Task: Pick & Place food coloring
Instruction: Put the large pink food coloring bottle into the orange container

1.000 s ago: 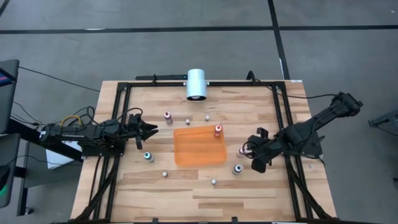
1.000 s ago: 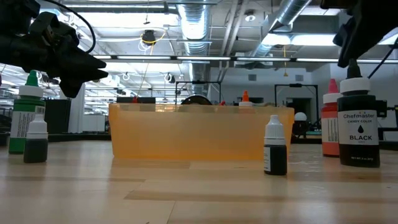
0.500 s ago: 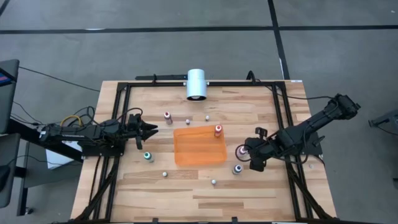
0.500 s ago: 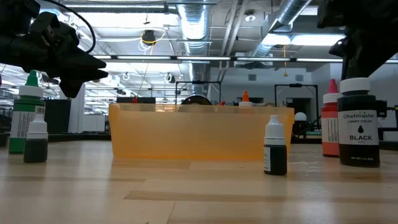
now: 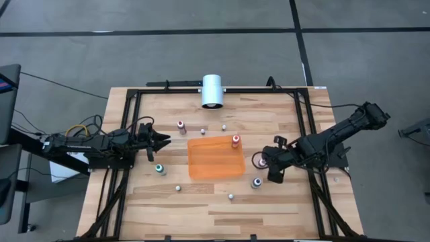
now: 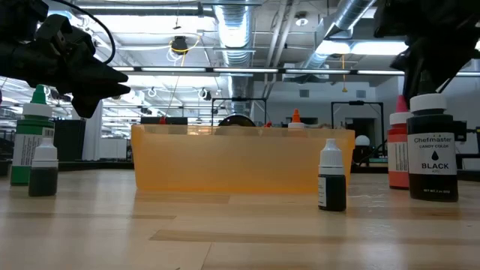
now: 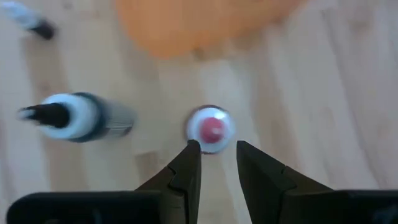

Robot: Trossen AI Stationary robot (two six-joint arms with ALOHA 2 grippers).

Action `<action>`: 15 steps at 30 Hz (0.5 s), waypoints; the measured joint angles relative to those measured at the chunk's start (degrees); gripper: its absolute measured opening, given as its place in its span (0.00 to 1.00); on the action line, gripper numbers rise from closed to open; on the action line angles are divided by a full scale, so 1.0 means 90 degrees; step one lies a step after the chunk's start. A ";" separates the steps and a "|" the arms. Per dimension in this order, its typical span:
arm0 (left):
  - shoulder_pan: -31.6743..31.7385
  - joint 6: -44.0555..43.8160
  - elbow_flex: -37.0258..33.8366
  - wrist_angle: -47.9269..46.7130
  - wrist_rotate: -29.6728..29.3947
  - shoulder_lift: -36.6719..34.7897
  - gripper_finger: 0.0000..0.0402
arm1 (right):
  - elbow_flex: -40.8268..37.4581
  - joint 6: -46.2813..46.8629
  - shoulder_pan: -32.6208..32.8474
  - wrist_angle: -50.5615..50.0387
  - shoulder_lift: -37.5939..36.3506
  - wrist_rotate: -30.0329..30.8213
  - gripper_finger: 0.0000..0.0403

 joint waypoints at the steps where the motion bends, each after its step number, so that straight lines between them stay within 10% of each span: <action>1: -0.0001 0.0000 0.0002 -0.0001 0.0000 0.0000 0.30 | 0.0000 -0.0108 0.0004 0.0128 0.0000 -0.0111 0.23; 15: 0.0000 0.0000 0.0000 0.0000 -0.0012 0.0000 0.30 | 0.0000 -0.0317 -0.0233 0.0411 0.0000 -0.0171 0.23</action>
